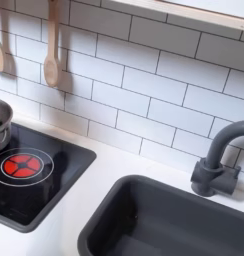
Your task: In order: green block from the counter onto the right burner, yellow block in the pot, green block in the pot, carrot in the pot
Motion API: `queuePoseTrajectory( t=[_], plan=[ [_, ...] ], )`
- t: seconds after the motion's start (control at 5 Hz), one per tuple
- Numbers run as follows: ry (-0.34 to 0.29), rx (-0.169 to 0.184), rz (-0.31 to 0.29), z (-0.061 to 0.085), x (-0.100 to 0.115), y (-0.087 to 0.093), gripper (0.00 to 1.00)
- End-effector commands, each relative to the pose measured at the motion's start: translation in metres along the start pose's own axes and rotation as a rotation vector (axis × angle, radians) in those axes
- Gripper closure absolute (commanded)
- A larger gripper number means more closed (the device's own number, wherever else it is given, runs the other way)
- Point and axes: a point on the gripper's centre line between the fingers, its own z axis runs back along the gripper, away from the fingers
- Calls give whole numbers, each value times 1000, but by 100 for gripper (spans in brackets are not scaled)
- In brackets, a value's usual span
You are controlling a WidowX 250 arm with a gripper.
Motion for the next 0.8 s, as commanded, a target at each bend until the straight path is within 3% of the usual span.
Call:
queuePoseTrajectory(
  t=[0.0, 0.2, 0.6],
  plan=[
    [-53, 22, -73, 20, 1, -30, 0],
    [-62, 17, -93, 23, -1, -39, 0],
    [-65, 3, -139, 24, -7, -82, 0]
  ],
)
